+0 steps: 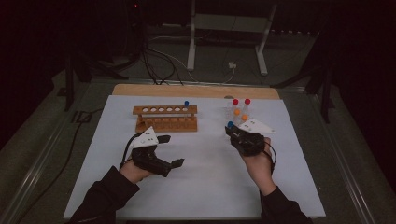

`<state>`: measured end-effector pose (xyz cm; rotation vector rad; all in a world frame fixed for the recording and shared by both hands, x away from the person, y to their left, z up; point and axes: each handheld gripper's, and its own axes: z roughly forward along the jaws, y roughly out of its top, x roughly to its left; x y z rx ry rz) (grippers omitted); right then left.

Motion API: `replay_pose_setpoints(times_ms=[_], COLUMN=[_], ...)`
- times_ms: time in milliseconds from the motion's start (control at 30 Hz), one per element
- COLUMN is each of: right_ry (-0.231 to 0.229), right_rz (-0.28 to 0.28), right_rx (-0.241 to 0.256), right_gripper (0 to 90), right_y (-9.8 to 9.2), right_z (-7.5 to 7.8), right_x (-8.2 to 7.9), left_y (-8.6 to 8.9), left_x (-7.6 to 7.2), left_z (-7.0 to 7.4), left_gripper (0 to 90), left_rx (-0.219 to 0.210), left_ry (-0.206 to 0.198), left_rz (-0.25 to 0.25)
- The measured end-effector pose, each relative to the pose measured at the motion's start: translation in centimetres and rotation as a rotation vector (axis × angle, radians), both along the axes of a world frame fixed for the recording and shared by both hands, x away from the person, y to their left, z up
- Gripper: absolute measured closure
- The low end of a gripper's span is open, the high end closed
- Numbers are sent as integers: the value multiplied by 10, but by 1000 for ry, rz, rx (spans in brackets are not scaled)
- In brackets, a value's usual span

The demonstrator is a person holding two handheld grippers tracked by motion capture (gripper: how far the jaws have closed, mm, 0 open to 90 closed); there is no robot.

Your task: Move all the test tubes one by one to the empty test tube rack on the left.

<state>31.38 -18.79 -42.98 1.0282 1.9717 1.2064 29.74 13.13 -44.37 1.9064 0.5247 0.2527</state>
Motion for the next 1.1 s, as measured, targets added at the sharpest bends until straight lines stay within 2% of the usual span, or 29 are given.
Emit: replay_pose_setpoints(times_ms=[33, 100, 133, 167, 300, 433, 467, 500, 667, 733, 767, 867, 933, 1033, 1100], right_ry=[12, 18, 33, 33, 57, 78, 88, 88, 101, 110, 110, 116, 116, 121, 121], right_rz=[39, 51, 95, 95, 156, 214, 244, 244, 308, 331, 331, 348, 350, 359, 361], right_rx=[-11, -12, -20, -20, -29, -31, -35, -35, -45, -46, -46, -44, -44, -50, -51], right_gripper=[772, 772, 772, 772, 772, 772, 772, 772, 772, 772, 772, 772, 772, 772, 772], right_y=[10, 14, 23, 23, 37, 49, 55, 55, 68, 73, 73, 77, 77, 80, 80], right_z=[-3, -5, -8, -8, -14, -20, -22, -22, -25, -27, -27, -27, -27, -29, -29], right_x=[-5, -6, -11, -11, -18, -26, -31, -31, -41, -44, -44, -47, -47, -48, -48], left_y=[-1, -2, -3, -3, -6, -8, -9, -9, -12, -14, -15, -18, -21, -25, -26], left_x=[-1, -3, -4, -4, -6, -7, -7, -8, -9, -10, -11, -11, -11, -11, -10], left_z=[1, 3, 4, 5, 6, 6, 6, 6, 6, 6, 6, 4, 4, 3, 2], left_gripper=[11, 11, 14, 14, 17, 51, 71, 71, 184, 284, 284, 405, 415, 497, 515], left_rx=[-5, -6, -8, -7, -9, -17, -19, -18, -20, -22, -17, -6, 1, 8, 13], left_ry=[0, -7, -9, -14, -18, -18, -19, -21, -36, -45, -49, -56, -61, -60, -59], left_rz=[-4, -11, -15, -15, -21, -26, -24, -25, -19, -23, -27, -36, -34, -37, -41])
